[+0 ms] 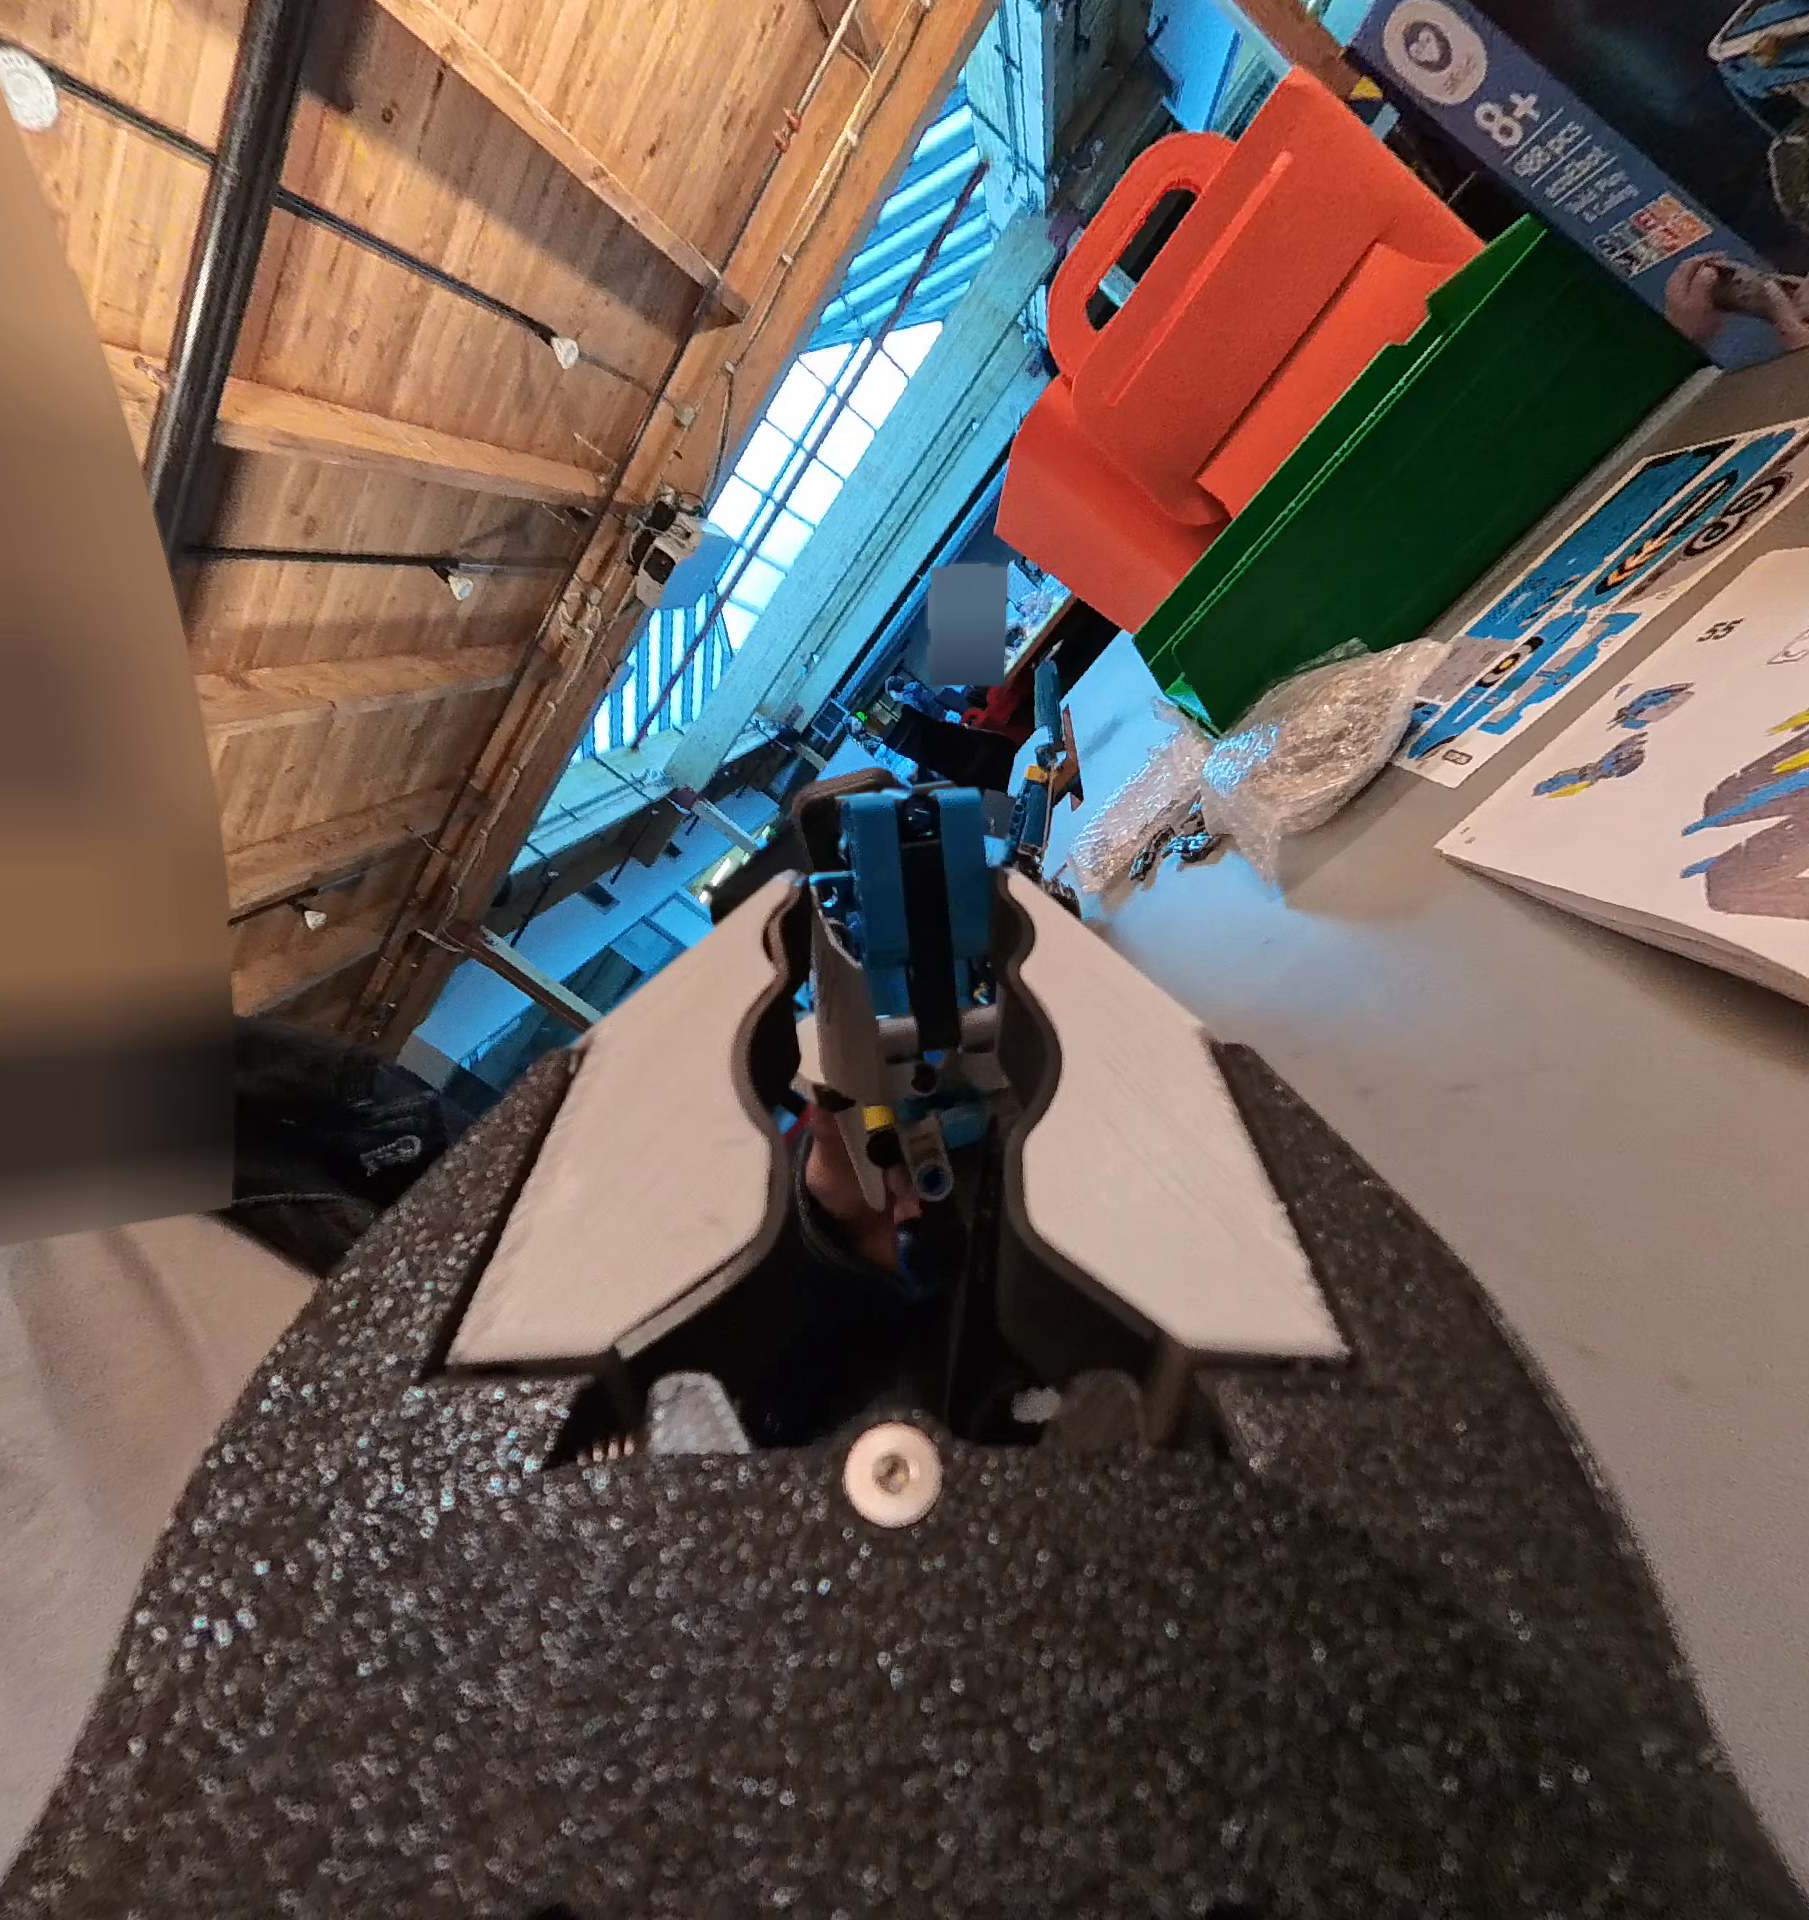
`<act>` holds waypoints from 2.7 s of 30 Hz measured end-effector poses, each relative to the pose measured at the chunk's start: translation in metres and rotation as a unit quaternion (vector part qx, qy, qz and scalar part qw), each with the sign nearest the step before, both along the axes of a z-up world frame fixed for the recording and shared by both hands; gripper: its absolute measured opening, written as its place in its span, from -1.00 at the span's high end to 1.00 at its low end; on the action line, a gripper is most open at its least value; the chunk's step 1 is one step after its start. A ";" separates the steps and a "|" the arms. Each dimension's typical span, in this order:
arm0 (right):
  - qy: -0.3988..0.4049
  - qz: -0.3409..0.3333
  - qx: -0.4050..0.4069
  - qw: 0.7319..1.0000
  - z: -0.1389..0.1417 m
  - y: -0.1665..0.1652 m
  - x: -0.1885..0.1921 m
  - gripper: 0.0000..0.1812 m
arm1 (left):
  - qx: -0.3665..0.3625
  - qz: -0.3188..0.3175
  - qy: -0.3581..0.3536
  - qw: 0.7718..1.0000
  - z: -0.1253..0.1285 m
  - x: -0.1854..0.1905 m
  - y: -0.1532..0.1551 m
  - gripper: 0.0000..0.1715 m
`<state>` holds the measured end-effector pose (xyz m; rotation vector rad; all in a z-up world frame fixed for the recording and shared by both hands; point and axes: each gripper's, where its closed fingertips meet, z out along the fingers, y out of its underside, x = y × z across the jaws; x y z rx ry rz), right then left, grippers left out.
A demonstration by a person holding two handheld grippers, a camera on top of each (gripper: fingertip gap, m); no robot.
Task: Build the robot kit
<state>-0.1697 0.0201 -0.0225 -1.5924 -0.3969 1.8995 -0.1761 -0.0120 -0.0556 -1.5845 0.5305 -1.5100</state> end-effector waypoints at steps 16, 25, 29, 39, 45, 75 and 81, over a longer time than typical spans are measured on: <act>0.038 -0.063 -0.024 0.997 -0.003 0.016 0.013 0.64 | -0.020 0.005 -0.016 1.000 -0.001 0.006 0.006 0.53; 0.040 -0.067 -0.025 0.997 -0.002 0.017 0.016 0.64 | -0.019 0.012 -0.011 1.000 -0.002 0.004 0.008 0.52; 0.034 -0.065 -0.022 0.997 -0.003 0.014 0.013 0.64 | -0.023 0.008 -0.015 1.000 -0.002 0.005 0.007 0.53; 0.014 -0.049 -0.011 0.999 -0.013 0.007 0.014 0.63 | -0.039 -0.013 0.007 0.999 -0.013 0.009 0.002 0.53; -0.090 -0.008 0.026 0.996 -0.055 -0.008 0.026 0.56 | -0.037 -0.042 0.071 0.996 -0.032 0.019 -0.009 0.53; -0.693 0.142 0.190 0.681 -0.120 -0.056 0.140 0.46 | -0.017 -0.044 0.184 0.982 -0.062 0.021 -0.017 0.52; -0.689 0.017 0.051 0.722 -0.127 -0.062 0.160 0.57 | -0.017 -0.044 0.191 0.980 -0.064 0.021 -0.018 0.52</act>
